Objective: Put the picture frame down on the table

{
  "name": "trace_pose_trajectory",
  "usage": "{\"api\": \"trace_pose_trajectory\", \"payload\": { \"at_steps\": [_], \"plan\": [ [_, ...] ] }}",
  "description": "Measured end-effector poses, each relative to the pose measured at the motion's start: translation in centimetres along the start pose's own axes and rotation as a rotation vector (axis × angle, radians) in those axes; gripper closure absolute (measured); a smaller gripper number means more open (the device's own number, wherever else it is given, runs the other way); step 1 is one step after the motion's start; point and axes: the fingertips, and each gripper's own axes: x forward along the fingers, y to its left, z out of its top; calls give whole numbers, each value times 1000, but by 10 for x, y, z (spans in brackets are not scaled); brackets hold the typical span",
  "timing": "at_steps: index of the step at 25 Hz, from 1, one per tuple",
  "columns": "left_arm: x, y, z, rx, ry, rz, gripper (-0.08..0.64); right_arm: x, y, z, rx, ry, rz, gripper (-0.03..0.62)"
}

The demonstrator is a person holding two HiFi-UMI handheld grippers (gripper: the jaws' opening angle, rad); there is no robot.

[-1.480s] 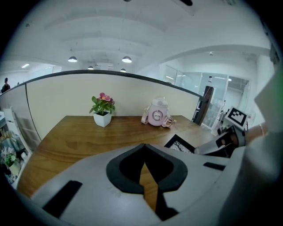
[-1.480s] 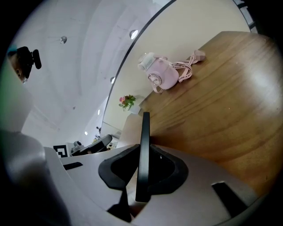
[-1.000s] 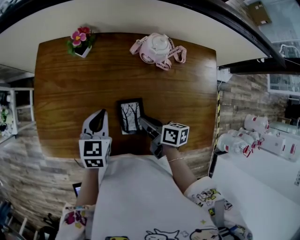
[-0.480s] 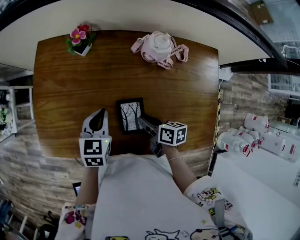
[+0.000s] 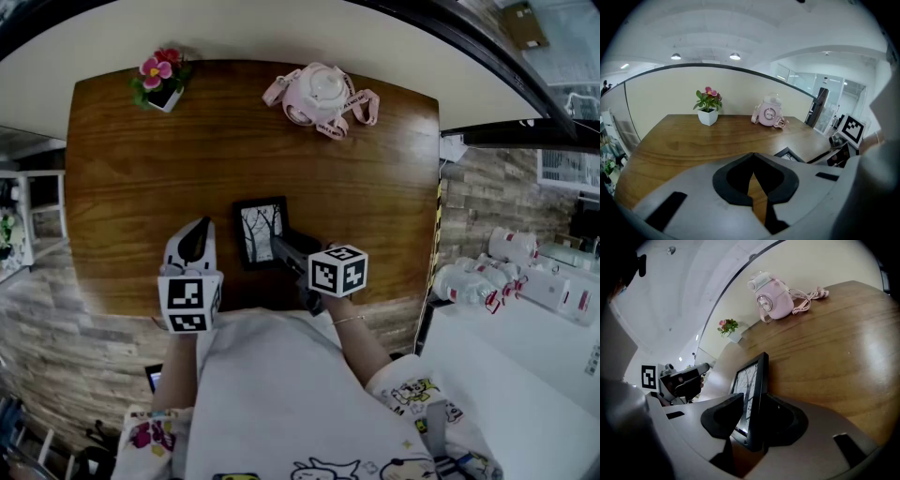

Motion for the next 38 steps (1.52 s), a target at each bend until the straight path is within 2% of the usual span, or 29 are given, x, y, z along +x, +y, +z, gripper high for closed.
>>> {"api": "trace_pose_trajectory", "payload": {
  "at_steps": [9, 15, 27, 38],
  "plan": [
    [1, 0, 0, 0, 0, -2, 556, 2, 4, -2, -167, 45, -62, 426],
    [-1, 0, 1, 1, -4, 2, 557, 2, 3, -1, -219, 62, -104, 397],
    [-7, -1, 8, 18, -39, 9, 557, -10, 3, 14, -265, 7, -126, 394],
    [-32, -5, 25, 42, -101, 37, 555, -47, 32, 47, -400, -127, -127, 394]
  ]
}}
